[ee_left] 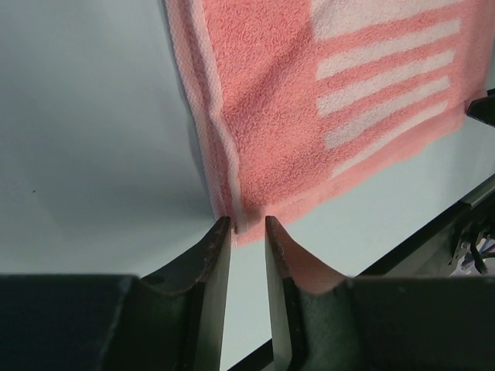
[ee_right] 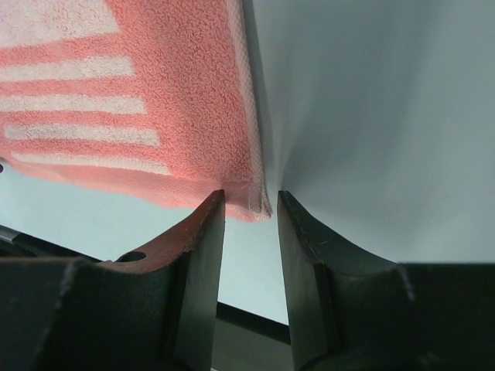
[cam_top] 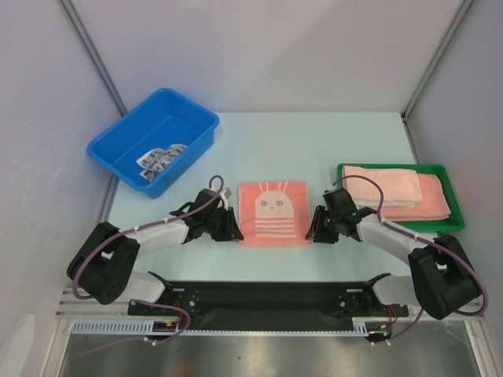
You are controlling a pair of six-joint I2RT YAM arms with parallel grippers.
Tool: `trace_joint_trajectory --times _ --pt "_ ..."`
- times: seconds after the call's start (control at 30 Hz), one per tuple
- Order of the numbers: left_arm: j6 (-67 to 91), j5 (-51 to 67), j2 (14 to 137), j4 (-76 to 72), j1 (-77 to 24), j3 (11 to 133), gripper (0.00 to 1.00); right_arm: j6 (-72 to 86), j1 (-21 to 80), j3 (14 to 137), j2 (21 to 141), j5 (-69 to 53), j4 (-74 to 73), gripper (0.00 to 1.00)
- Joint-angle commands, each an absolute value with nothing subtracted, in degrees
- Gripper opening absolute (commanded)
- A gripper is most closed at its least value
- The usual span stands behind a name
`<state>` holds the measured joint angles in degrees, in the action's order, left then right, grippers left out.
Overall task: Fold and stack the towels
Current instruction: Fold the towel
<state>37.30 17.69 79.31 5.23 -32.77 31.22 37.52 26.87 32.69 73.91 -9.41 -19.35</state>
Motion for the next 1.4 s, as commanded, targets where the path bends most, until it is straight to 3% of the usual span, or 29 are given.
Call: trace_joint_trajectory --times 0.0,0.43,0.67,0.8,1.13,1.33,1.37 --pt "37.8 16.7 79.6 4.1 -33.2 31.9 0.29 37.9 27.3 32.6 72.7 -8.5 -17.8 0.38" --pt "37.6 17.6 80.2 4.3 -33.1 32.9 0.22 37.8 27.9 33.3 71.1 -7.6 -18.9 0.38" --pt "37.6 18.0 80.0 4.9 -33.1 33.1 0.0 37.6 28.1 33.3 71.3 -7.5 -18.7 0.08" --pt "36.9 17.9 79.2 7.9 -33.1 35.3 0.0 37.3 28.1 34.4 71.5 -7.5 -19.5 0.0" --pt "35.5 17.7 72.2 20.6 -33.2 42.1 0.0 35.9 28.1 39.5 68.2 -9.0 -25.6 0.0" --pt "35.2 19.1 72.1 19.3 -33.2 37.4 0.0 37.2 28.5 32.4 66.5 -12.8 -20.9 0.0" --pt "35.3 19.2 72.2 18.6 -33.2 36.7 0.04 37.5 28.6 31.6 66.6 -13.3 -20.1 0.0"
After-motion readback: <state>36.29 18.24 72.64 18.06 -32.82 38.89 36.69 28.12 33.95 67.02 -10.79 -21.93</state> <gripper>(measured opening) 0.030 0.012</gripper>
